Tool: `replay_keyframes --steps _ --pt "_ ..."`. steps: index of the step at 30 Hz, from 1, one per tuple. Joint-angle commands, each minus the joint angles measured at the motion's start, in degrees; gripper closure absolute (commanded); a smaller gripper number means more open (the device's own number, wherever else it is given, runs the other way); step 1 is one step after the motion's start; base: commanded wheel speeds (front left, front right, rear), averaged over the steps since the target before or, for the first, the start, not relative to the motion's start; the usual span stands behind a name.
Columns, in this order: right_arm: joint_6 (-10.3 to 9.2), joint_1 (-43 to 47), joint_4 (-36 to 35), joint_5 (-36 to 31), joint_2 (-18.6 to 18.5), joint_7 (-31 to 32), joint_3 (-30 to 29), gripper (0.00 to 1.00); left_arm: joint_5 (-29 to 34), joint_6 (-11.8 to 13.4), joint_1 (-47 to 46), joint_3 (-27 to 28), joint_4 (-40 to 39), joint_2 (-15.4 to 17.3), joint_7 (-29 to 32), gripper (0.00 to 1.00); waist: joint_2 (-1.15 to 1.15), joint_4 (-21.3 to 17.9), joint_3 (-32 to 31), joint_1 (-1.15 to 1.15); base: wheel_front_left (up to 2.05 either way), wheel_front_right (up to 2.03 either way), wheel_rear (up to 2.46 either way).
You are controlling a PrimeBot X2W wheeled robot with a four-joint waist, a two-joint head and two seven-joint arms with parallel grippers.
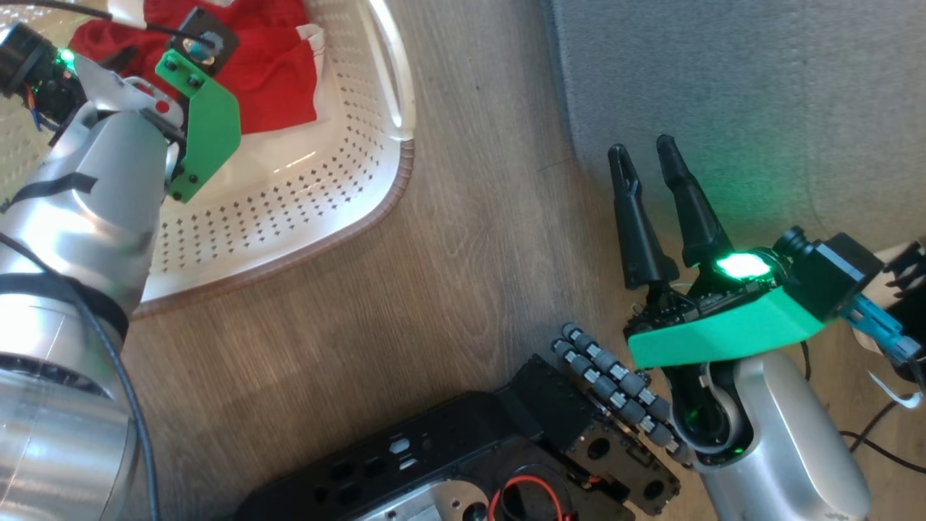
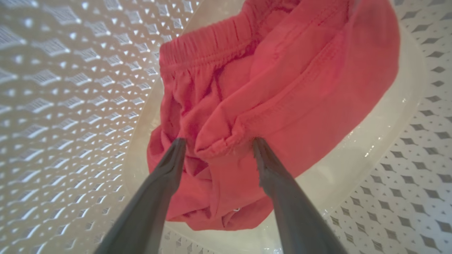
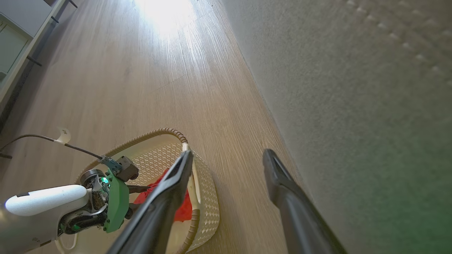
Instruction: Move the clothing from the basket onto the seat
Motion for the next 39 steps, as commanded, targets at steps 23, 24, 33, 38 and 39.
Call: replay_keyframes --steps 23,24,33,38,39 --pt "0.4 4.6 -2.9 -2.2 0.0 -0.5 0.2 0.0 -5.7 -3.0 1.4 1.2 -0.7 -1.6 -1.0 1.0 0.0 1.9 1.4 -0.01 0.0 0.0 0.0" --pt "0.4 4.6 -3.0 -2.2 0.0 -0.5 0.1 0.0 -6.0 -2.9 1.4 1.3 -0.7 -1.8 -1.2 1.0 0.0 2.0 1.5 -0.01 0.0 0.0 0.0" --pt "0.4 3.5 -2.9 -1.9 0.0 -0.5 -0.1 0.0 -7.0 -2.8 2.2 1.1 -0.7 -1.1 -1.1 1.0 0.0 1.9 1.1 -0.01 0.0 0.0 0.0" --pt "0.4 0.8 -2.3 -1.2 0.0 -0.5 0.0 0.0 -8.2 -1.9 3.0 1.5 -0.7 -0.6 -4.0 1.0 0.0 1.7 -0.5 -0.01 0.0 0.0 0.0" --pt "0.4 0.3 -2.2 -1.1 0.0 -0.5 0.0 0.0 -8.5 -1.8 3.3 1.6 -0.7 -0.5 -4.5 1.0 0.0 1.6 -0.9 -0.01 0.0 0.0 0.0"
